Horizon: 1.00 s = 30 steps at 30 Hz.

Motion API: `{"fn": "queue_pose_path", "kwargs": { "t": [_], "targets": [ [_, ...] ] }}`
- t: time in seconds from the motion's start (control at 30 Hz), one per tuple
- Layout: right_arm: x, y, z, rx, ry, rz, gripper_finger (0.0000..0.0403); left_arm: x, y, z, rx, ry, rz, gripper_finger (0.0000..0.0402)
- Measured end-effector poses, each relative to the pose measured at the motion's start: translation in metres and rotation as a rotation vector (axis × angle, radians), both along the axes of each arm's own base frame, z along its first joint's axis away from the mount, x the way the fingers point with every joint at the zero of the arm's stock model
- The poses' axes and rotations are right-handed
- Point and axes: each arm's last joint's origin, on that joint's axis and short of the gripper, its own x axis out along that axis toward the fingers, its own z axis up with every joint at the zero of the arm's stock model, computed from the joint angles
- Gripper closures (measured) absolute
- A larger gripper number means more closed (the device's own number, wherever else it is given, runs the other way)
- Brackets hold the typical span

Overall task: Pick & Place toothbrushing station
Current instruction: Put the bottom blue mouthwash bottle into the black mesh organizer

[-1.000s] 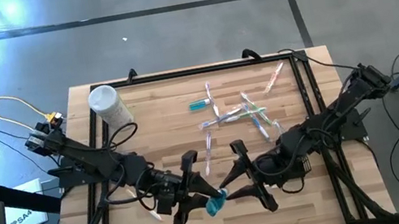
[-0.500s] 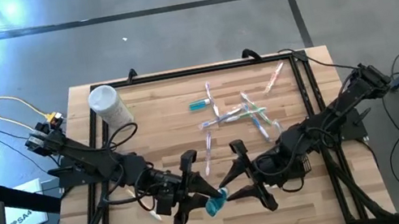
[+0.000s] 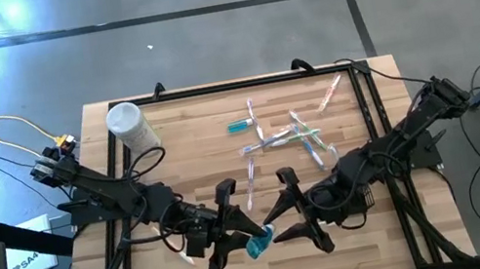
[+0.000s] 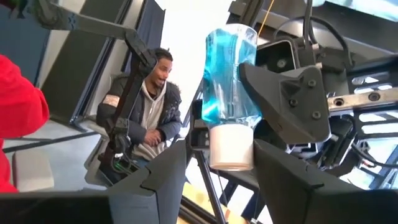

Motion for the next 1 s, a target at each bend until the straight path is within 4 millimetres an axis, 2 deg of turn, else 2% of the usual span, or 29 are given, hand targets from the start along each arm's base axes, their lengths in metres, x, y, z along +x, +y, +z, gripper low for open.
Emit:
{"fn": "queue_pose_path", "kwargs": {
  "t": [0.6, 0.77, 1.0],
  "targets": [
    [0.003, -0.006, 0.001, -0.005, -0.018, 0.030, 0.0230, 0.002, -0.001, 0.000, 0.010, -0.024, 0.006, 0.0336],
    [0.003, -0.006, 0.001, -0.042, -0.037, 0.021, 0.0254, 0.002, -0.001, 0.000, 0.010, -0.023, 0.006, 0.0336],
    [0.006, -0.012, 0.002, -0.044, -0.047, 0.047, 0.0297, 0.008, 0.010, 0.000, 0.001, -0.026, -0.007, 0.0336]
  ]
}}
